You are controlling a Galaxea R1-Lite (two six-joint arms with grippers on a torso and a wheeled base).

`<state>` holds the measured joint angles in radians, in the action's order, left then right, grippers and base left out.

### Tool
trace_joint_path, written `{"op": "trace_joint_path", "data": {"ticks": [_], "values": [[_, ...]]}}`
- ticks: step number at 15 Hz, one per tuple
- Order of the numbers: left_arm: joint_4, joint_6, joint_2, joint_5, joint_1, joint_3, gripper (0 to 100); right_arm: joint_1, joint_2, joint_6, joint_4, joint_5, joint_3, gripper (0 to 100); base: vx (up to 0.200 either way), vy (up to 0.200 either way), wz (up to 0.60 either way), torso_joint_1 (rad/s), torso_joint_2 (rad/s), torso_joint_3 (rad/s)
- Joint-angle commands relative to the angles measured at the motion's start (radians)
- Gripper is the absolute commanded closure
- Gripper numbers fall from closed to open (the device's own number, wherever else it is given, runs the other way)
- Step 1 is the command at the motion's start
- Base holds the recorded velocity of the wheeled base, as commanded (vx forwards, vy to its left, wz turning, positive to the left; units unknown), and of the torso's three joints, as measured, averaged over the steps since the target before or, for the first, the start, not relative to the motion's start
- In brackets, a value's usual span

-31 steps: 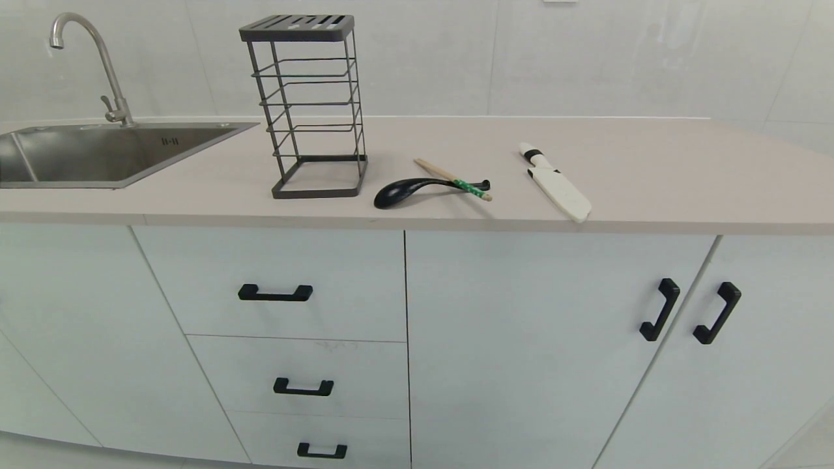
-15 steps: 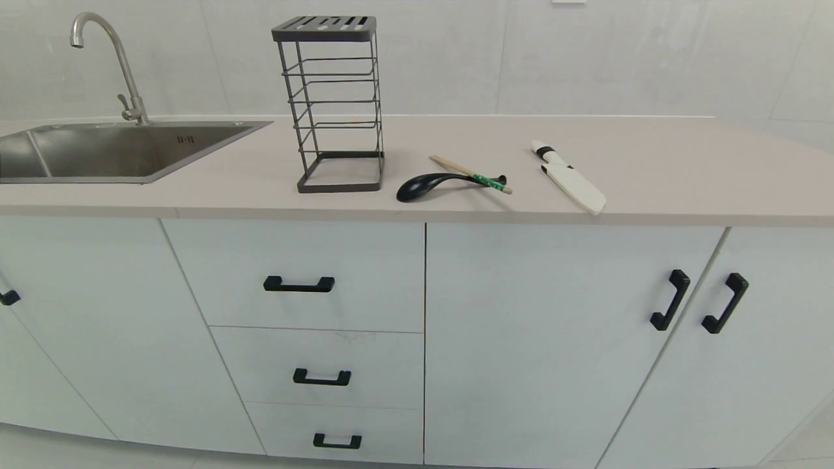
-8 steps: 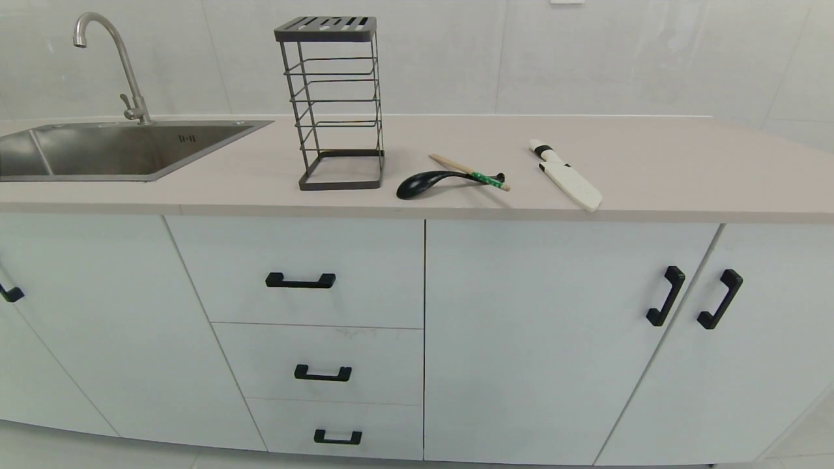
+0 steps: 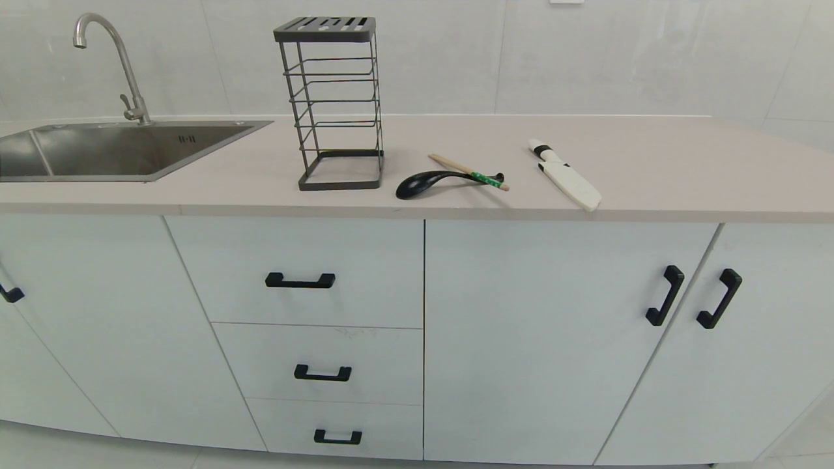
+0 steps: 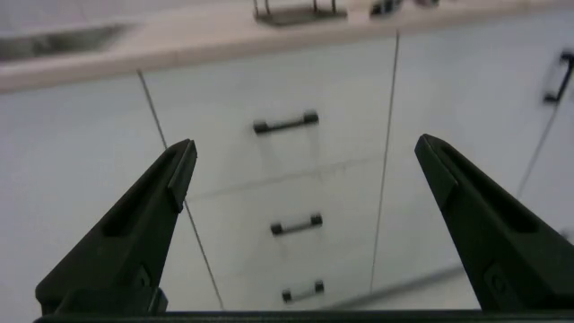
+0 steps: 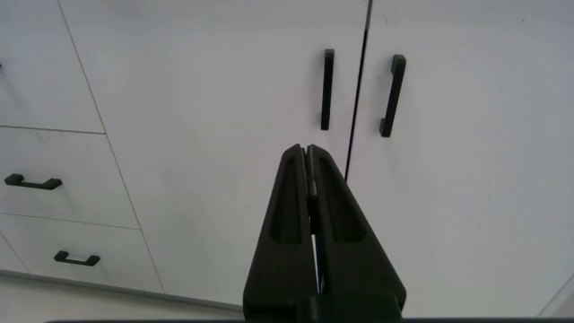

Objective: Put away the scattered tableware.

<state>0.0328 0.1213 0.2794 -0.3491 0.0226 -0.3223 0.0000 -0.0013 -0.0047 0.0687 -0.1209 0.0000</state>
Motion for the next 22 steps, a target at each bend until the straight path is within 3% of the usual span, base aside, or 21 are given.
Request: {"op": "trace_joint_path", "data": {"ticks": [1, 2, 3, 4, 5, 6, 7, 10, 13, 15, 17, 18, 22], "values": [[0.062, 0.259, 0.363, -0.073, 0.102, 0.058, 0, 0.0, 0.001, -0.003, 0.0, 0.0, 0.0, 100, 0.0, 0.0, 0.0, 0.0, 0.0, 0.0], [0.022, 0.405, 0.5, -0.073, 0.12, 0.055, 0, 0.0, 0.001, -0.009, 0.002, 0.0, 0.0, 100, 0.0, 0.0, 0.0, 0.0, 0.0, 0.0], [-0.057, 0.595, 0.669, -0.073, 0.125, 0.055, 0, 0.0, 0.001, -0.02, 0.002, -0.002, 0.0, 100, 0.0, 0.0, 0.0, 0.0, 0.0, 0.0], [-0.106, 0.693, 0.761, -0.071, 0.126, 0.052, 0, 0.0, 0.001, -0.026, 0.002, -0.002, 0.0, 100, 0.0, 0.0, 0.0, 0.0, 0.0, 0.0], [-0.2, 0.834, 0.913, -0.048, 0.129, 0.037, 0, 0.0, 0.001, -0.04, 0.0, -0.003, 0.0, 100, 0.0, 0.0, 0.0, 0.0, 0.0, 0.0], [-0.22, 0.857, 0.974, -0.016, 0.134, 0.019, 0, 0.0, 0.001, -0.032, 0.0, -0.008, 0.0, 100, 0.0, 0.0, 0.0, 0.0, 0.0, 0.0], [-0.22, 0.857, 1.012, -0.004, 0.152, 0.0, 0, 0.0, 0.001, -0.028, -0.001, -0.011, 0.0, 100, 0.0, 0.0, 0.0, 0.0, 0.0, 0.0], [-0.232, 0.864, 1.291, 0.053, 0.28, -0.138, 0, 0.0, 0.001, -0.035, -0.004, -0.011, 0.0, 100, 0.0, 0.0, 0.0, 0.0, 0.0, 0.0], [-0.258, 0.882, 1.574, 0.09, 0.353, -0.234, 0, 0.0, 0.001, -0.032, -0.003, -0.011, 0.0, 100, 0.0, 0.0, 0.0, 0.0, 0.0, 0.0], [-0.363, 0.883, 1.699, 0.156, 0.358, -0.241, 0, 0.0, 0.001, -0.031, -0.001, -0.011, 0.0, 100, 0.0, 0.0, 0.0, 0.0, 0.0, 0.0], [-0.468, 0.879, 1.781, 0.185, 0.35, -0.242, 0, 0.0, 0.001, -0.031, 0.0, -0.011, 0.0, 100, 0.0, 0.0, 0.0, 0.0, 0.0, 0.0], [-0.525, 0.879, 1.822, 0.228, 0.327, -0.242, 0, 0.0, 0.001, -0.023, 0.002, -0.01, 0.0, 100, 0.0, 0.0, 0.0, 0.0, 0.0, 0.0], [-0.576, 0.879, 1.9, 0.249, 0.304, -0.25, 0, 0.0, 0.001, -0.017, 0.002, -0.011, 0.0, 100, 0.0, 0.0, 0.0, 0.0, 0.0, 0.0]]}}
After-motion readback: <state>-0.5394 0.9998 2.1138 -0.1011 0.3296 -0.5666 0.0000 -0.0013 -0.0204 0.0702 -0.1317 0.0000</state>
